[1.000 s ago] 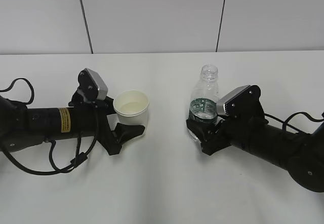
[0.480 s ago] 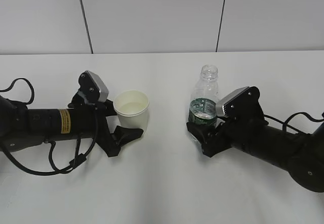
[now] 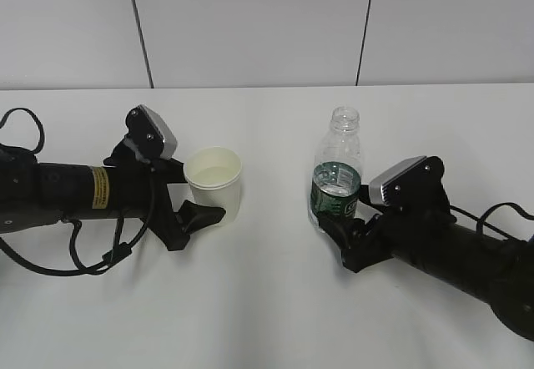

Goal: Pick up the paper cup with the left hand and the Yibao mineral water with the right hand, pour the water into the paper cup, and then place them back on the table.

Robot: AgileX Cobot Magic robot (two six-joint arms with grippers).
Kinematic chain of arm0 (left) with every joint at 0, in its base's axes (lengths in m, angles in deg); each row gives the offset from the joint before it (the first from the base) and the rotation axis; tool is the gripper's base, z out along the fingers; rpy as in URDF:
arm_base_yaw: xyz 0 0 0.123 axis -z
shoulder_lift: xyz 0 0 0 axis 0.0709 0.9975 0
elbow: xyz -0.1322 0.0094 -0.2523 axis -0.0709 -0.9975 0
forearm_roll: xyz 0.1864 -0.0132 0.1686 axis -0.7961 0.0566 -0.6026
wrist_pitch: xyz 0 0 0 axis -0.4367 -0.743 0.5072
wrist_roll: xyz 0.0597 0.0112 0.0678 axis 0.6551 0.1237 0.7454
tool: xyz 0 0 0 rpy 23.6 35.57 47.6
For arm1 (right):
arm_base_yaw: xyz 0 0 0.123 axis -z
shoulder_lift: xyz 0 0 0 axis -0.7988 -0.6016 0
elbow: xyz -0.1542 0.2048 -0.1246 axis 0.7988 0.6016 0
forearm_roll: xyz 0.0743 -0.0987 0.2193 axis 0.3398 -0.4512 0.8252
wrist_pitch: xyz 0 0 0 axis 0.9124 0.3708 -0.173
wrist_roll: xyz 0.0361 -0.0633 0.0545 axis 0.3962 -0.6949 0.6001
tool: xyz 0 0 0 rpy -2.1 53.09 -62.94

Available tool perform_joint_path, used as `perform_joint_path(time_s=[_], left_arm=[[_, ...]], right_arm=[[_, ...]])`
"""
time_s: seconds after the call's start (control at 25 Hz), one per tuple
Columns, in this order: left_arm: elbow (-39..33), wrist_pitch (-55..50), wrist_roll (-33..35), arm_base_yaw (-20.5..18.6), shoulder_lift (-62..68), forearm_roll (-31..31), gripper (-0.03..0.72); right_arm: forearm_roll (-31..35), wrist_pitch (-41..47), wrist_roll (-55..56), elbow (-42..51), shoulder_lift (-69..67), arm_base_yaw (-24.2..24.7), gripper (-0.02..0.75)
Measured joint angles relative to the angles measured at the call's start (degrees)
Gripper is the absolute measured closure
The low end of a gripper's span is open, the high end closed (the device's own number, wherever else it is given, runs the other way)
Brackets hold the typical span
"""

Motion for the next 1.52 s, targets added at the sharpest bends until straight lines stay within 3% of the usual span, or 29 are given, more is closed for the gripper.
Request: perform_joint_path(time_s=[0.4, 0.72, 0.96, 1.16, 1.52], left_arm=[[0.0, -6.0, -11.7, 0.0, -1.7, -10.9, 0.103], [0.0, -15.2, -19.6, -0.1, -6.0, -15.8, 0.109], [0.0, -16.5, -35.0, -0.1, -7.6, -30.6, 0.153], [0.0, -16.5, -41.9, -0.1, -9.0, -36.2, 0.163], [0.0, -18.0, -50.0, -0.1, -17.1, -41.4, 0.167]], right_arm=[[3.0, -1.6, 0.0, 5.4, 0.0, 0.0, 0.137], [3.6, -1.8, 0.0, 8.4, 0.0, 0.0, 0.144], [3.6, -1.8, 0.0, 9.8, 1.9, 0.0, 0.144], [3.6, -1.7, 0.5, 11.2, 6.8, 0.0, 0.144], [3.6, 11.3, 1.4, 11.5, 17.7, 0.0, 0.144]])
